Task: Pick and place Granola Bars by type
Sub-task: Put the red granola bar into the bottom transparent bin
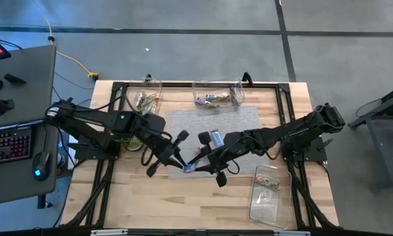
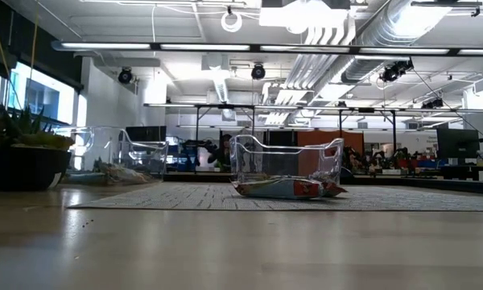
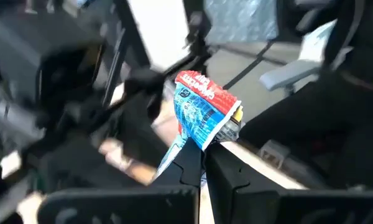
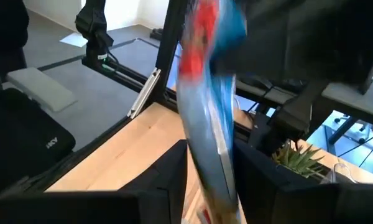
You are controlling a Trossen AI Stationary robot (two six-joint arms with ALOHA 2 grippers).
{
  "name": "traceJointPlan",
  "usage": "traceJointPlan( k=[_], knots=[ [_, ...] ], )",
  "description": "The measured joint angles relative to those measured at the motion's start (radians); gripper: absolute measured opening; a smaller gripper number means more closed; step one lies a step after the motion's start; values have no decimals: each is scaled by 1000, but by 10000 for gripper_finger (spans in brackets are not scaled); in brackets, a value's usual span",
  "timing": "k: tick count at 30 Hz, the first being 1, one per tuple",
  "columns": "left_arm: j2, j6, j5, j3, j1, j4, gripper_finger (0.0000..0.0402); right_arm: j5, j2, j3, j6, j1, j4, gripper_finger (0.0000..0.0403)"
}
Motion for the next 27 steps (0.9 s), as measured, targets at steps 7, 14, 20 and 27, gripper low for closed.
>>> traceJointPlan(
  k=[7,14,20,27],
  knots=[
    [30,0,-42,-1,0,35,0,-4,0,0,1,1,-5,83],
    [37,1,-58,-1,0,35,0,-18,1,0,2,2,-25,25],
    [37,-58,-108,-1,-1,26,6,-17,1,0,8,1,-40,36],
    [36,-83,-220,-1,-2,-33,73,5,1,0,64,0,-93,18]
  ],
)
